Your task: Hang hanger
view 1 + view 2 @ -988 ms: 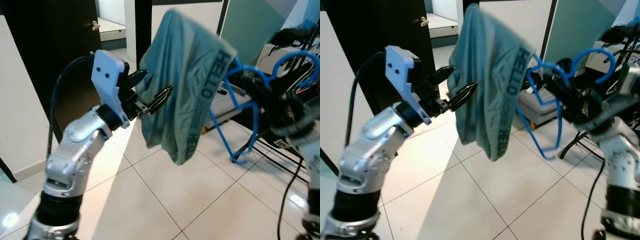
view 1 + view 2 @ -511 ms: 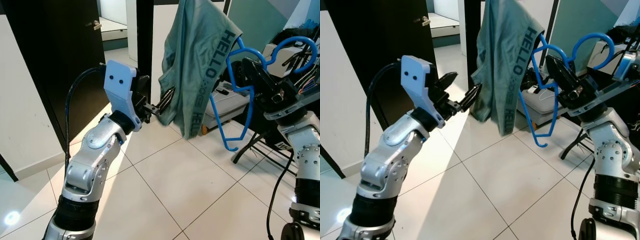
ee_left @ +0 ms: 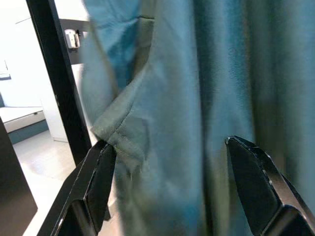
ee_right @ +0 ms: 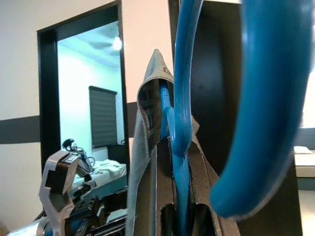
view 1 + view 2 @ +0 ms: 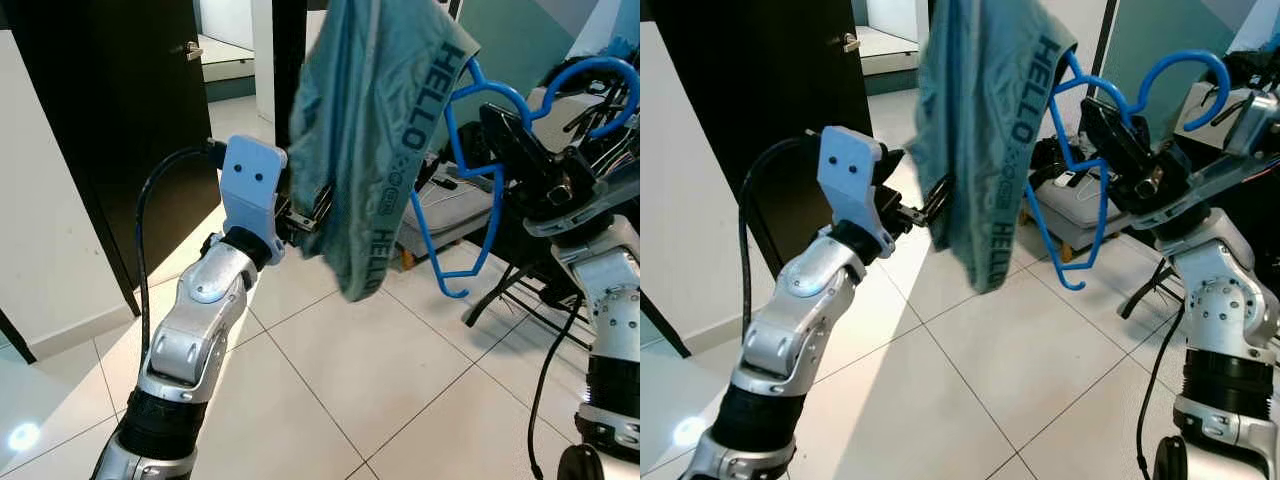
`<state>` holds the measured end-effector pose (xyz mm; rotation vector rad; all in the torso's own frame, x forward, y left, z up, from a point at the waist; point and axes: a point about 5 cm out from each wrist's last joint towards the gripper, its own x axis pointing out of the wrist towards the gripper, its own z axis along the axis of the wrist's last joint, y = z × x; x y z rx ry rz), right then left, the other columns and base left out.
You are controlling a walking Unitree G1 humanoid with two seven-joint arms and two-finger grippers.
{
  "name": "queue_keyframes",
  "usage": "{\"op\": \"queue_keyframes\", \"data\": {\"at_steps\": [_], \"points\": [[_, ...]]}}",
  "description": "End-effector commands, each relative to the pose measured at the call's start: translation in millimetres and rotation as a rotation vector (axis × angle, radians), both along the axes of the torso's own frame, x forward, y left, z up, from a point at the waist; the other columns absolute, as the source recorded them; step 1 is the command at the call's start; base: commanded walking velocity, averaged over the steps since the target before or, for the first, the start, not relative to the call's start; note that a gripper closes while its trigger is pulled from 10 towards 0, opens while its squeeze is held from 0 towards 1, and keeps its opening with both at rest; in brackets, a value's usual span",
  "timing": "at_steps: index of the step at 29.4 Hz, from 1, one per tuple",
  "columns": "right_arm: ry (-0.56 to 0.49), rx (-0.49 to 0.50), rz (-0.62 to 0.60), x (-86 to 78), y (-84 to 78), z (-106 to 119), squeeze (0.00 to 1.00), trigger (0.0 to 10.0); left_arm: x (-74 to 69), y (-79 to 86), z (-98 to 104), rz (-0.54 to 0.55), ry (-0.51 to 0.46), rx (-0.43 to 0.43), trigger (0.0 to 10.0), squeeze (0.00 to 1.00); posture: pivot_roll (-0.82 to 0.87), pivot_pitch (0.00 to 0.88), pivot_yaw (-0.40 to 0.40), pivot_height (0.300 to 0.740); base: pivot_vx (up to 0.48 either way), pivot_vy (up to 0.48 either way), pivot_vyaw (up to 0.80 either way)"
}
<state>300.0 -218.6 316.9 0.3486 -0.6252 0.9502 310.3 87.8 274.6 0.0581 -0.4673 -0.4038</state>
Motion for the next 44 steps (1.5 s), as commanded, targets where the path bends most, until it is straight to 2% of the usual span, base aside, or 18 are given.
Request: {"op": "queue_keyframes", "data": {"at_steps": [1, 4, 5, 9, 10, 19, 29, 34, 44], "points": [[-0.012, 0.006, 0.017, -3.6, 0.3, 1.1, 0.00, 10.0, 0.6, 0.7, -1.9, 0.010, -0.002, 0.009, 10.0, 0.00, -0.01, 0.000, -0.034, 0.740, 0.000, 0.000, 0.00], [-0.016, 0.007, 0.022, -4.5, 1.5, 2.1, 0.00, 10.0, 0.7, 0.4, -2.4, 0.005, 0.001, -0.007, 10.0, 0.00, -0.01, 0.000, -0.033, 0.740, 0.000, 0.000, 0.00], [-0.019, 0.008, 0.023, -4.6, 2.3, 2.8, 0.00, 10.0, 0.4, 0.2, -2.9, 0.000, 0.001, -0.014, 4.3, 0.00, -0.01, 0.000, -0.033, 0.740, 0.000, 0.000, 0.00], [-0.020, 0.008, 0.025, -4.8, 2.7, 3.3, 0.00, 10.0, 0.3, -0.2, -3.3, -0.002, -0.002, -0.016, 4.3, 0.00, -0.01, 0.000, -0.033, 0.740, 0.000, 0.000, 0.00], [-0.022, 0.008, 0.024, -4.8, 2.8, 3.8, 0.00, 10.0, -0.7, -1.0, -4.4, -0.011, 0.000, -0.023, 0.0, 0.00, -0.01, 0.000, -0.034, 0.740, 0.000, 0.000, 0.00], [-0.023, 0.019, 0.001, -4.4, -0.6, 5.3, 0.00, 10.0, 0.2, 0.4, -10.7, -0.005, 0.017, -0.024, 0.0, 0.00, -0.01, 0.000, -0.030, 0.740, 0.000, 0.000, 0.00], [-0.020, 0.048, -0.094, 2.7, -5.4, 13.1, 0.00, 10.0, -0.6, 0.3, -19.6, -0.025, 0.048, -0.017, 0.0, 0.00, -0.01, 0.000, -0.030, 0.740, 0.000, 0.000, 0.00], [-0.004, 0.103, -0.171, 9.6, -12.8, 17.3, 0.00, 10.0, -4.4, 2.5, -28.8, -0.033, 0.076, -0.003, 0.0, 0.00, -0.01, 0.000, -0.032, 0.740, 0.000, 0.000, 0.00], [0.013, 0.136, -0.205, 14.4, -15.0, 20.4, 0.00, 10.0, -6.9, 6.6, -39.8, -0.025, 0.110, 0.020, 0.0, 0.00, 0.00, 0.000, -0.036, 0.740, 0.000, 0.000, 0.00]]}}
